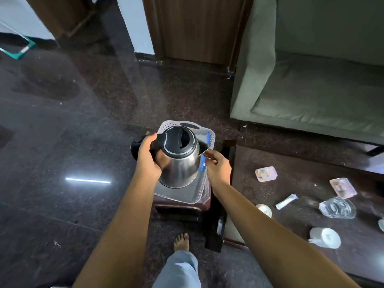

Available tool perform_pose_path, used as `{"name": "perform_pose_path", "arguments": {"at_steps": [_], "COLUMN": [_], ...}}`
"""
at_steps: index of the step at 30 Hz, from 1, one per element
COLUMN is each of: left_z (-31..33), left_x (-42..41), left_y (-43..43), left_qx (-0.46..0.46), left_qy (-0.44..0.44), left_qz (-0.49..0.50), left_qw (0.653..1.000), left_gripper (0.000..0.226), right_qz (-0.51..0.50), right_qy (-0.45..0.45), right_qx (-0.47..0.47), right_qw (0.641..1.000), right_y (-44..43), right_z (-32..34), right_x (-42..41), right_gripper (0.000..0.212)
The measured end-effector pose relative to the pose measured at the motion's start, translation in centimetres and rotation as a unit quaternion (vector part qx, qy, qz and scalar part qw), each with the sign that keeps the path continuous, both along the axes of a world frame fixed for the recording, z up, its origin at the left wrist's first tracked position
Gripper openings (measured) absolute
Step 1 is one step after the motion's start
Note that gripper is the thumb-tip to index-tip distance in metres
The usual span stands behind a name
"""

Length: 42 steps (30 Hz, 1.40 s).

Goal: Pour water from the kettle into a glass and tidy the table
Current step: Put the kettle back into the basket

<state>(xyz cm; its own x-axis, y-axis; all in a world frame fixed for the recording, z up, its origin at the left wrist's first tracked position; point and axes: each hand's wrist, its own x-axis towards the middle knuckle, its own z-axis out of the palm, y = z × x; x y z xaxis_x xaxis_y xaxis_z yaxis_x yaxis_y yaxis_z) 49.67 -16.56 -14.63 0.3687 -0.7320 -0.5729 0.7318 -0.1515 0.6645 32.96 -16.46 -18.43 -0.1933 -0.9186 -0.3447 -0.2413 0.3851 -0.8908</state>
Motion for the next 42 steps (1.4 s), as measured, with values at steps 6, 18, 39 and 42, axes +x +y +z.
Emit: {"name": "perform_pose_path", "arguments": {"at_steps": [6,18,39,42], "left_z": [-4.2,-7.3,-9.2,-9.3], "left_x": [4.0,5.0,5.9,5.9], "left_y": [-1.3,-0.1,-0.5,-0.7], "left_qx": [0.007,0.071,0.074,0.082], "left_qy": [0.02,0.039,0.051,0.046], "left_qz": [-0.019,-0.051,-0.068,-0.068], "left_qw": [1.0,0.995,0.994,0.993], "left_gripper": [0.011,0.018,0.015,0.016], "right_qz": [-0.008,0.003,0.008,0.019], "right_qy": [0.044,0.074,0.079,0.072], "right_qx": [0.035,0.093,0.128,0.138], "right_qw": [0.998,0.993,0.989,0.988], "right_y": [-1.4,0.4,0.8,1.0], "right_z": [-2.2,-4.5,-5.5,-5.7], "right_x": [3.0,3.7,4.5,4.5], "right_gripper": [0.037,0.039,0.049,0.051]}}
